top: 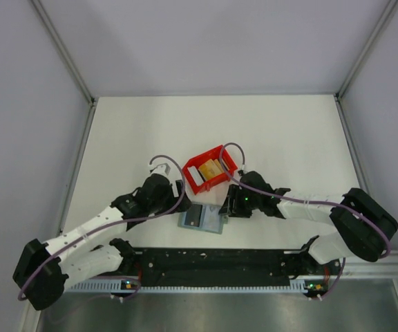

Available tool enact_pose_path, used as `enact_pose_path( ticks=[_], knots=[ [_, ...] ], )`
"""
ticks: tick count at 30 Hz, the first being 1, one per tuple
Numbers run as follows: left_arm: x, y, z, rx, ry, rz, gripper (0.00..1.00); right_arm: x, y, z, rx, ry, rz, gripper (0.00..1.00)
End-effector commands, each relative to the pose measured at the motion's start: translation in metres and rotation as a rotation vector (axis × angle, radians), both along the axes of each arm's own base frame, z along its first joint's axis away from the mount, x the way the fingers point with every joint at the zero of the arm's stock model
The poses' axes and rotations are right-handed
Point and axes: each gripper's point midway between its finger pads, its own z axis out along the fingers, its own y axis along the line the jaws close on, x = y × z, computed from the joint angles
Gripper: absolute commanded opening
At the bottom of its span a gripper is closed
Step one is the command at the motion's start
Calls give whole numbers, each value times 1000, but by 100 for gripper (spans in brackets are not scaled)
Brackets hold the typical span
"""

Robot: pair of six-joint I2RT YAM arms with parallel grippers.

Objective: Put the credit cards into the card holder
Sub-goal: Close the card holder at the center of the board.

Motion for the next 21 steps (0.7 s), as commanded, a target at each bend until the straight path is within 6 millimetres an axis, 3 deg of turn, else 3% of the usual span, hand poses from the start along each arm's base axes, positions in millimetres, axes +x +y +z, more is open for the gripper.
enact_pose_path(
  ticks=[1, 6, 12, 21],
  knots=[
    [-15, 20, -46, 63, 117, 51, 86, 6, 0, 2, -4, -20, 1, 50],
    [-24, 3, -60, -14, 176, 4, 86, 4, 1, 2, 1, -15, 9, 50],
    [-29, -18, -58, -153, 163, -62, 84, 3, 3, -2, 4, 0, 18, 50],
    [-28, -34, -43, -234, 152, -112, 65, 1, 6, -7, 12, 19, 27, 50]
  ],
)
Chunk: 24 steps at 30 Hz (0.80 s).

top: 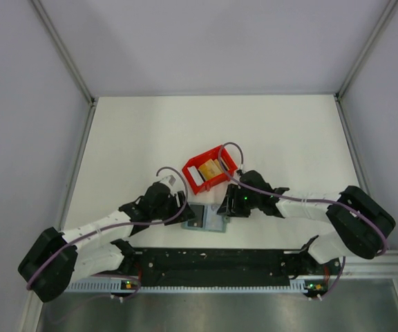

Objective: Put the credit cards into the card holder
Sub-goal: Close the card holder at the center of the board.

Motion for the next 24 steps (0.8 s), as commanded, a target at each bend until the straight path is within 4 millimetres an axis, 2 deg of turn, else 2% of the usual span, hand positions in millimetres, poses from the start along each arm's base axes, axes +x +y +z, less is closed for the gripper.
enact_pose_path(
  ticks=[1, 5, 9, 15, 19, 24],
  knots=[
    [4, -20, 22, -98, -30, -46, 63, 1, -1, -8, -20, 7, 7, 50],
    [14, -34, 48, -164, -87, -78, 55, 1, 0, -8, -17, 7, 6, 50],
    [20, -38, 62, -168, -114, -78, 47, 2, -3, -7, -27, 0, -5, 50],
    [20, -38, 67, -152, -116, -99, 35, 2, -5, -5, -21, -8, -12, 50],
    [17, -51, 71, -198, -115, -163, 33, 2, -4, -3, -14, -14, -14, 50],
    [6, -72, 62, -240, -66, -240, 31, 3, -6, -2, -10, -23, -24, 50]
  ],
)
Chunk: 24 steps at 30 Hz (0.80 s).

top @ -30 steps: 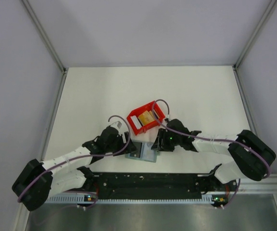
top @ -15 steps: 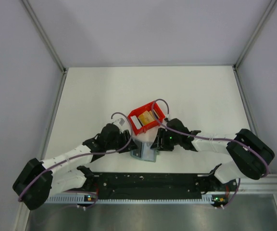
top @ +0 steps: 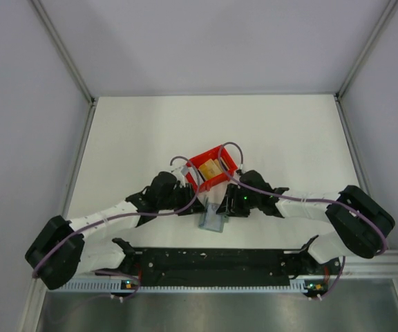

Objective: Put the credit cards into the card holder
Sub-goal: Close the card holder at the center of the board.

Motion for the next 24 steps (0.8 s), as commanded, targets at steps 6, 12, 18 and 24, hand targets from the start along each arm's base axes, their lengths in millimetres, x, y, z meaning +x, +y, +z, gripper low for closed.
enact_pose_path(
  ticks=[6, 12, 18, 24],
  knots=[
    [-9, -43, 19, -91, -33, -143, 33, 13, -17, 17, -5, -120, -91, 52],
    [-10, -43, 13, -71, -18, -140, 36, 27, -49, 39, -74, -240, -215, 57],
    [-13, -51, -6, -25, 34, -175, 34, 24, -55, 44, -75, -263, -212, 59],
    [-16, -55, -16, 15, 46, -191, 25, 17, -56, 38, -97, -274, -142, 58]
  ],
)
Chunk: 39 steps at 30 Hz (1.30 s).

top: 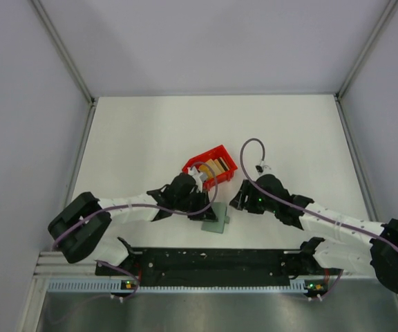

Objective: Put the credit cards into the card holder
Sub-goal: Close the card holder at the center of the board.

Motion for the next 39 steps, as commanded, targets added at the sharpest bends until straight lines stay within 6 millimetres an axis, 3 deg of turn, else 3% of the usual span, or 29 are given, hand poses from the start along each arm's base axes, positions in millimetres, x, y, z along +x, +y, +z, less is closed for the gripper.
enact_pose_path(
  ticks=[1, 8, 12, 20, 29, 39],
  knots=[
    [6, -10, 13, -24, -52, -21, 24, -2, -6, -5, -48, -34, 52, 58],
    [14, 0, 14, 28, -97, 20, 22, -1, -6, 4, -51, -64, 82, 49],
    [13, 5, 5, 52, -80, 41, 12, -8, -1, 10, -32, -13, 102, 46],
    [11, 7, 0, 41, -77, 51, 7, -12, -2, 11, -87, 40, 64, 40],
    [7, 13, -17, 88, -60, 46, 7, -26, 28, 3, -145, 75, 88, 42],
    [4, 24, -41, 193, -42, 60, 10, -32, 39, -8, -176, 109, 113, 47]
  ],
)
